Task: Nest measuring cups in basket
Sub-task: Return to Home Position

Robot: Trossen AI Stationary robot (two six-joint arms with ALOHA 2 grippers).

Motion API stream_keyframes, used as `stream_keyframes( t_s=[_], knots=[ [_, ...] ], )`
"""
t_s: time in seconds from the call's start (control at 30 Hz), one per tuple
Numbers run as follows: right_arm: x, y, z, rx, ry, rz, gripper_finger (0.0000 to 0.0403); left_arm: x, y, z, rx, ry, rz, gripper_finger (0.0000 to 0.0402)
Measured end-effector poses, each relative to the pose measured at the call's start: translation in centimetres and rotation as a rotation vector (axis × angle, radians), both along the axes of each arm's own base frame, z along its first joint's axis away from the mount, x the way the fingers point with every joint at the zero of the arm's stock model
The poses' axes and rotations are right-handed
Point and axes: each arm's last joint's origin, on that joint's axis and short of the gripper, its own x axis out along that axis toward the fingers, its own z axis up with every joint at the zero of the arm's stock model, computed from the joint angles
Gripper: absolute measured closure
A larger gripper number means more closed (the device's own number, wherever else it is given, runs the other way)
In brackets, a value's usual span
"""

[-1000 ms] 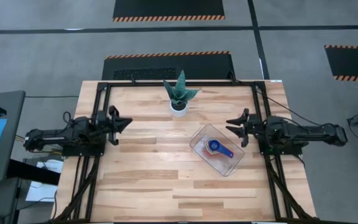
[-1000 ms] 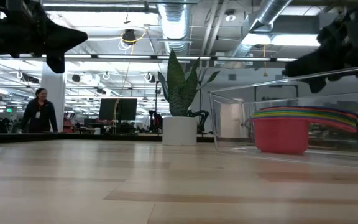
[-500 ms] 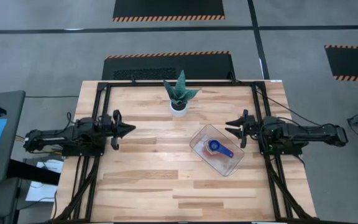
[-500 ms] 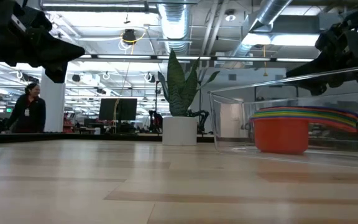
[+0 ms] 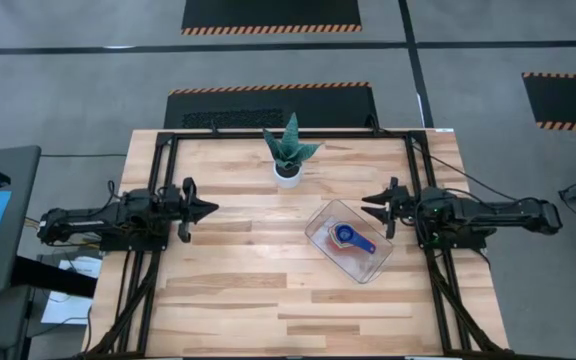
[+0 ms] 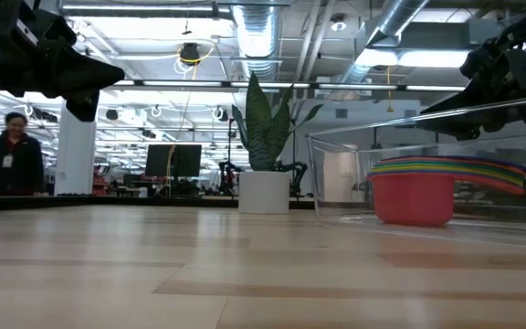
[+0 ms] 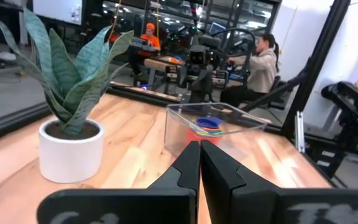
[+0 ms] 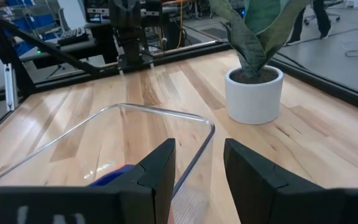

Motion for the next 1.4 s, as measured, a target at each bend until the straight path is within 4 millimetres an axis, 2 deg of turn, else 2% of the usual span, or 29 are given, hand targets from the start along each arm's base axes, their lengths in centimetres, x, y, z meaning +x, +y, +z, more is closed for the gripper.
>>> stream_keyframes(
  t_s=[1.4],
  knots=[
    [0.00,-0.01,0.01,0.001,-0.003,-0.004,0.0242,0.00,0.01,-0.01,-0.020,-0.001,0.002,0.0402]
  ],
)
